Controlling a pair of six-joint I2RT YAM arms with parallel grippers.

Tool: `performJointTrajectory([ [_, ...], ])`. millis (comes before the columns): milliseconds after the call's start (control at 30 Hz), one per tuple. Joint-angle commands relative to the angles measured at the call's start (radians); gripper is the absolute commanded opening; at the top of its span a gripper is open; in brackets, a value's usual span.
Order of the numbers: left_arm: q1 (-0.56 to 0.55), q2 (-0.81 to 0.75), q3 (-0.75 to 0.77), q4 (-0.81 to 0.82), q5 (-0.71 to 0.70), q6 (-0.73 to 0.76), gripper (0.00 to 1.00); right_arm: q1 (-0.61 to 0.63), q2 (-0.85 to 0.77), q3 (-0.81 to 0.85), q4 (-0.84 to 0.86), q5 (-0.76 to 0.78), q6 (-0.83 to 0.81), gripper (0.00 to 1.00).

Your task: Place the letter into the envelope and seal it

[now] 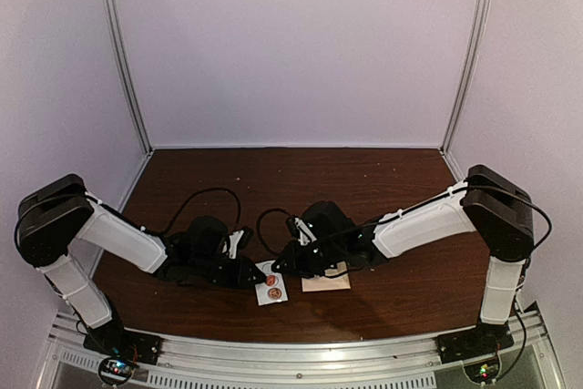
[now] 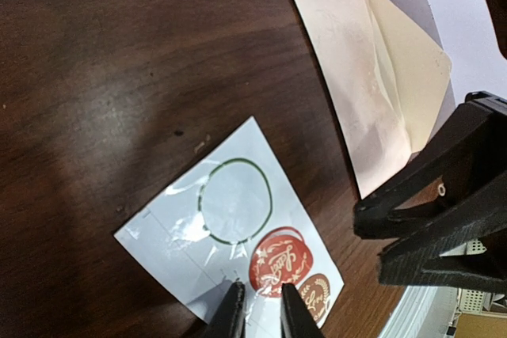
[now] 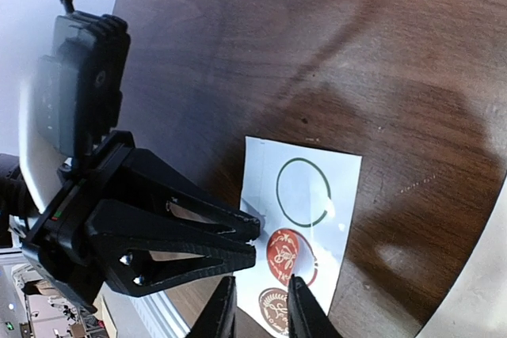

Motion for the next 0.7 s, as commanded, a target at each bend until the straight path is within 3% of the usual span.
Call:
performJointTrajectory([
  [0,0.007,-0.003,-0.011,0.008,-0.007,-0.003,0.17,0.008,0.035,0.035,-0.016,-0.004,-0.016,0.22],
  [433,0.007,0.008,-0.005,0.012,0.002,-0.001,0.17,0.014,0.091,0.067,-0.028,-0.033,-0.022,0.21],
  [667,0.007,0.014,-0.003,0.013,0.005,0.001,0.17,0.017,0.109,0.080,-0.040,-0.034,-0.024,0.15],
])
